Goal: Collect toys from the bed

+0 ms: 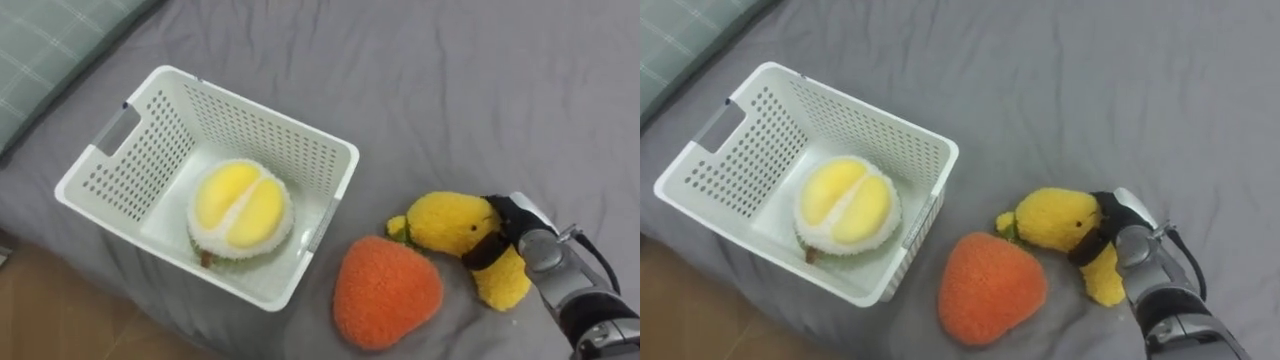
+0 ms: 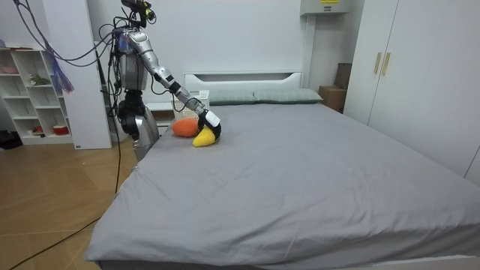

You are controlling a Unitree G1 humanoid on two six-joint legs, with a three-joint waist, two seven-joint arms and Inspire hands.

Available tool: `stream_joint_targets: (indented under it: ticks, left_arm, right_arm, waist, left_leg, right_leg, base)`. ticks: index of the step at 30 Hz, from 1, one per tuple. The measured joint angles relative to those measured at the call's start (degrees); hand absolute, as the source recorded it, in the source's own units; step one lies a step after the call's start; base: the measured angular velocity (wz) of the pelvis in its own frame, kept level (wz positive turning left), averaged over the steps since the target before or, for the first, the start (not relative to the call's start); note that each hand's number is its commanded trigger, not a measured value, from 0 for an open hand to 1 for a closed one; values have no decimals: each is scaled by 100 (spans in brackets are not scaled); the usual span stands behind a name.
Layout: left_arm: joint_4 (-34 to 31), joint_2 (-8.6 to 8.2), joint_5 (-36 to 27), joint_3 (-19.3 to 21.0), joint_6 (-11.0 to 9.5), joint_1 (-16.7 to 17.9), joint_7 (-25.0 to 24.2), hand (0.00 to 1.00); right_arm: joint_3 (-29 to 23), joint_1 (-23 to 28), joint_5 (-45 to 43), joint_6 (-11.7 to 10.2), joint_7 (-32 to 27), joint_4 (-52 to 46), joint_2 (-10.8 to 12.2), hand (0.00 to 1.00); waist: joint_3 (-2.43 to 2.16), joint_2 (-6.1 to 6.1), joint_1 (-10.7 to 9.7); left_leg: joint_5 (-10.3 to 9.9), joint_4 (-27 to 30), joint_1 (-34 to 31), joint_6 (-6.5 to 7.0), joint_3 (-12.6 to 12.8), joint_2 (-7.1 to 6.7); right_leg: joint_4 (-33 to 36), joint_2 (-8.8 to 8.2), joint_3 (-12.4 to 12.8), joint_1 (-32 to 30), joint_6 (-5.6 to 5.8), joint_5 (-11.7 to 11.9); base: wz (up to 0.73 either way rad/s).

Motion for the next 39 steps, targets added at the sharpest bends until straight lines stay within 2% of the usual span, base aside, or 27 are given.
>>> stream_joint_targets:
  ticks: [9, 15, 21, 25, 29, 35, 39]
  left_arm:
    - [52, 3, -93, -66, -3, -37, -1, 0]
    - [45, 19, -83, -25, -6, -32, -1, 0]
    - [66, 26, -51, 41, -4, -11, -9, 0]
    - [43, 25, -16, 196, -13, 165, -13, 0]
    - [-73, 19, 208, 485, -9, 319, -43, 0]
    - [-154, 1, 223, 486, -5, 311, -42, 0]
    - [-156, -10, 421, 504, -3, 291, -42, 0]
  right_arm:
    - [40, 0, 30, 20, -6, 168, -2, 100]
    - [23, 1, 42, 16, -7, -83, -3, 100]
    - [-192, 4, 37, -10, -23, -1249, -17, 100]
    - [-195, 319, -28, -22, -14, -2771, -92, 100]
    - [-217, 638, -75, -6, -10, -3984, -118, 100]
    - [-204, 790, -206, -7, 1, -4761, -117, 100]
    - [-183, 792, -217, 18, 9, -5062, -115, 100]
  waist:
    - [0, 2, -18]
    - [-6, -2, -159]
    - [-29, 3, -378]
    - [-58, -12, -465]
    - [-157, -56, -539]
    - [-209, 1, -522]
    - [-207, 8, -482]
  left_leg:
    - [50, -26, 1, -45, -68, 7]
    - [57, -16, 10, -35, -33, 5]
    - [57, -58, 244, -35, -15, 9]
    - [57, -161, 564, -34, 100, 31]
    - [55, -202, 814, -32, 137, 37]
    - [53, -295, 1223, -30, 152, 22]
    - [60, -335, 1319, -38, 149, 22]
  right_leg:
    - [-7, 19, -39, 23, -2, -1]
    - [-2, 0, -81, 39, -2, -1]
    - [-14, 10, 35, 234, -3, -2]
    - [-16, 13, 128, 466, -3, -2]
    - [-37, 31, 257, 697, -3, -1]
    - [-106, 36, 339, 1096, -4, 0]
    - [-103, 33, 358, 1171, -4, 0]
  base:
    - [5]
    - [-1]
    - [-3]
    - [-13]
    - [-7]
    - [-2]
    - [-1]
